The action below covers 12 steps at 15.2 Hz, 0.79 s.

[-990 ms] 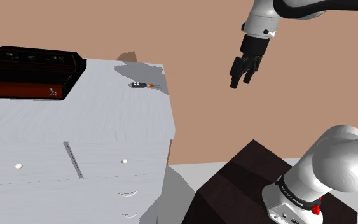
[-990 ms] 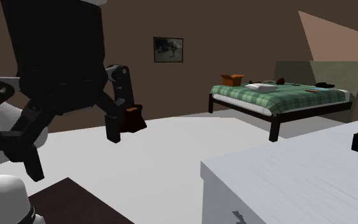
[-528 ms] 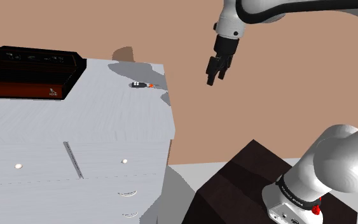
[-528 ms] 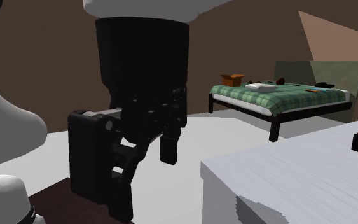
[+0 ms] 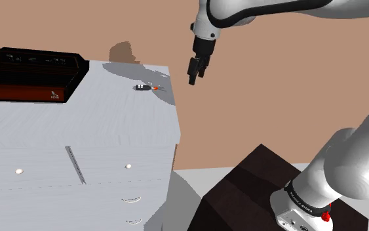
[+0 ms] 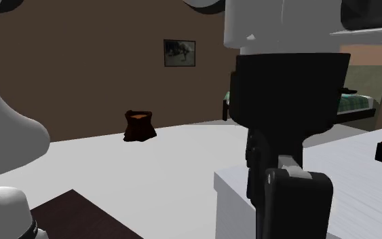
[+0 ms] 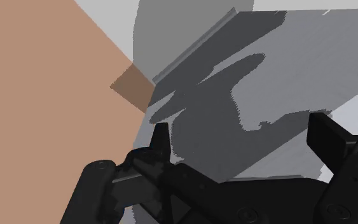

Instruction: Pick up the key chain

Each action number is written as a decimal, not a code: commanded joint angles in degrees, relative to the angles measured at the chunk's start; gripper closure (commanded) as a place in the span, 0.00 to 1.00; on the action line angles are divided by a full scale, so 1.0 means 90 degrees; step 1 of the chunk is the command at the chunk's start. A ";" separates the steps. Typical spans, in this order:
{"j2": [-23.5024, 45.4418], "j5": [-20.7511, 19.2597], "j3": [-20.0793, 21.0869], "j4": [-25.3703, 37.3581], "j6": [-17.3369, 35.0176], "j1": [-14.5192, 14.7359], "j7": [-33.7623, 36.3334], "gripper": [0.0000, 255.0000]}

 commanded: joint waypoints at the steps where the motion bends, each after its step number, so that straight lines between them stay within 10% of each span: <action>1: 0.0396 -0.0053 0.0083 0.0386 0.0079 0.0082 -0.0149 0.00; 12: 0.2884 -0.0569 0.0463 0.3293 -0.0012 0.0580 -0.0970 0.00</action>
